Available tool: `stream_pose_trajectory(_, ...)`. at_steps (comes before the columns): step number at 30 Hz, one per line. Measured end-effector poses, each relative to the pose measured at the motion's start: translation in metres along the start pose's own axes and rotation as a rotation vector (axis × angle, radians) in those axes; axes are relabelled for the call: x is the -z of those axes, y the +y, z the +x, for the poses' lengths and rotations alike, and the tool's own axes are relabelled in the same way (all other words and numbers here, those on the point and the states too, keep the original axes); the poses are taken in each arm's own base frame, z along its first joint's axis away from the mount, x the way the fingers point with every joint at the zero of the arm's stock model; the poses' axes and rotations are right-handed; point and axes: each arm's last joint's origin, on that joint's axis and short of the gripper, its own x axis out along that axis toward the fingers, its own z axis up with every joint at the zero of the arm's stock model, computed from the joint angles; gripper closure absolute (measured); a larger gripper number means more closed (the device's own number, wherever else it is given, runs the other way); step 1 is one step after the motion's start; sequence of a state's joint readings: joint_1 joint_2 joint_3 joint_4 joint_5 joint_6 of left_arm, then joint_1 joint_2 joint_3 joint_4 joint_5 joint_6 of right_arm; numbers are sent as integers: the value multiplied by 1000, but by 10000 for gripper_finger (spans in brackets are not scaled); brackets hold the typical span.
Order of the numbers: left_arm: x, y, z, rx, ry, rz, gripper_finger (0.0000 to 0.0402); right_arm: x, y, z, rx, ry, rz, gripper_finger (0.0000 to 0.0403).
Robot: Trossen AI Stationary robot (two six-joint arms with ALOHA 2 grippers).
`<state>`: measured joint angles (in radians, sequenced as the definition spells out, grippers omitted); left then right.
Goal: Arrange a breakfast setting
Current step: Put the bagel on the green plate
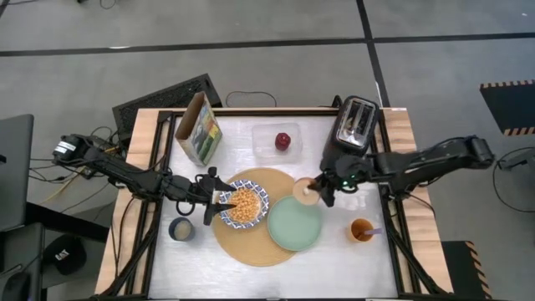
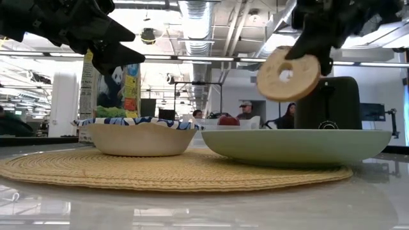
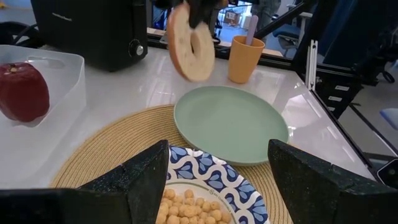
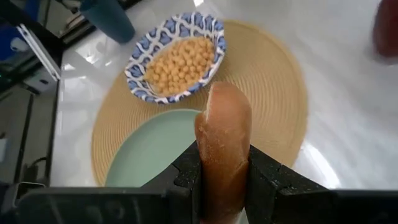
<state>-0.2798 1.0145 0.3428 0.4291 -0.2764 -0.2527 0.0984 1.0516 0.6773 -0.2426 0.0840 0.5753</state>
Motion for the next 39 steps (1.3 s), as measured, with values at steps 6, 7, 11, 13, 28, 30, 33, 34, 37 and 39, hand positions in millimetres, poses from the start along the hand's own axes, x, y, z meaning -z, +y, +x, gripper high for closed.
stream_pose_trajectory(6, 0, 0, 0, 4, -3, 0, 143, 6, 2, 30, 1, 47, -7, 294)
stream_pose_trajectory(7, 0, 0, 0, 4, -3, 0, 143, 7, 2, 35, -9, 53, -6, 294)
stream_pose_trajectory(11, 0, 0, 0, 3, -2, 1, 143, 13, 2, 53, -34, 104, -6, 294)
stream_pose_trajectory(13, 0, 0, 0, 3, 0, 2, 143, 16, 2, 61, -63, 143, -5, 294)
stream_pose_trajectory(28, 0, 0, 0, 3, -1, 1, 143, 37, 7, 94, -152, 255, -24, 261)
stream_pose_trajectory(30, 0, 0, 0, 3, -1, 1, 143, 37, 6, 94, -151, 260, -30, 232)
stream_pose_trajectory(33, 0, 0, 0, 4, -2, 1, 143, 35, 7, 90, -158, 251, -43, 181)
stream_pose_trajectory(34, 0, 0, 0, 4, -2, 1, 143, 32, 8, 87, -166, 238, -49, 164)
stream_pose_trajectory(37, 0, 0, 0, 4, -2, 2, 143, 21, 12, 76, -171, 224, -74, 124)
stream_pose_trajectory(39, 0, 0, 0, 4, -2, 2, 143, 11, 17, 67, -184, 204, -102, 109)
